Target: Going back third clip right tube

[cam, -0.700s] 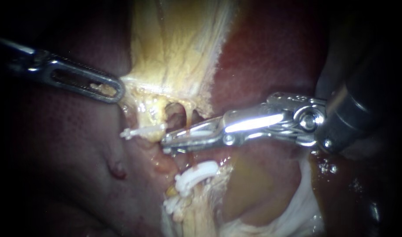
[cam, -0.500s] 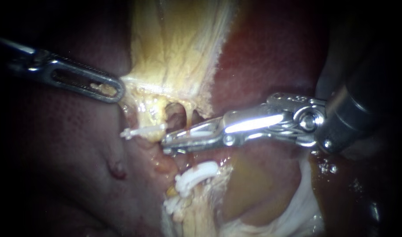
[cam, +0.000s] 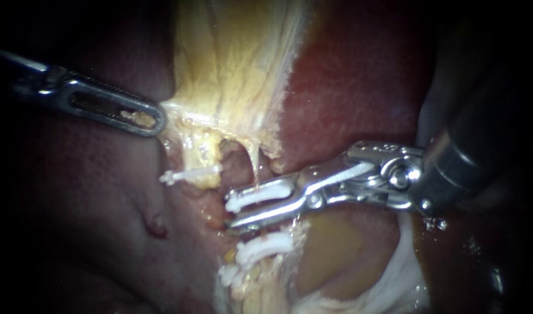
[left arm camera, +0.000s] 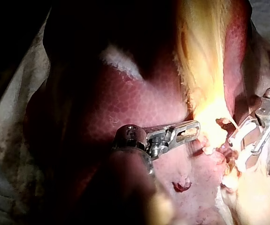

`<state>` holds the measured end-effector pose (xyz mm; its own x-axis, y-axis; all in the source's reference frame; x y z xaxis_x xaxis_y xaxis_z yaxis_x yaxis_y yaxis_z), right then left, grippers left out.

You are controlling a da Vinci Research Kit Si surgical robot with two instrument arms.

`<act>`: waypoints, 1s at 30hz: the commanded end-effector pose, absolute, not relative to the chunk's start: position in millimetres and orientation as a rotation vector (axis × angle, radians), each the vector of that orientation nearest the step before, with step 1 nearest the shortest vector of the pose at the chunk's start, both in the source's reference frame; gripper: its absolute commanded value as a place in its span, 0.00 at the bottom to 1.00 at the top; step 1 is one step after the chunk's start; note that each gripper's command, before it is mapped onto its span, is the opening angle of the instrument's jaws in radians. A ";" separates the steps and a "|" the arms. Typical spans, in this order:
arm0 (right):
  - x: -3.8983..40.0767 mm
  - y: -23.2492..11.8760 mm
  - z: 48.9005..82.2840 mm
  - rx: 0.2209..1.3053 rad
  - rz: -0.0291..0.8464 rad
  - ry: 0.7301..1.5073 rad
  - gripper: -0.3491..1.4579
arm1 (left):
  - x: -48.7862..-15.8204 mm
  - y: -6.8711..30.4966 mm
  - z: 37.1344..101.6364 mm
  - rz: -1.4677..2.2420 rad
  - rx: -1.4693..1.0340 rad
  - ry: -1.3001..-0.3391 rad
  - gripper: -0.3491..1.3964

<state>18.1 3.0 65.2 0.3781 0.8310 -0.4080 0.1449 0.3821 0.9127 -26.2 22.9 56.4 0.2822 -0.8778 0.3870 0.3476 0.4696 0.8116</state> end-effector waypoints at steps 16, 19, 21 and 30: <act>17.6 3.8 67.5 0.809 0.542 1.216 0.47 | -26.2 22.8 56.3 -0.908 0.672 -0.950 0.00; 17.2 3.8 67.5 0.744 0.518 1.230 0.47 | -26.2 22.8 56.3 -0.908 0.672 -0.950 0.00; 17.0 3.8 67.5 0.715 0.507 1.236 0.47 | -26.2 22.8 56.3 -0.908 0.672 -0.950 0.00; 15.8 3.7 67.3 0.631 0.415 1.266 0.47 | -26.2 22.8 56.3 -0.908 0.672 -0.950 0.00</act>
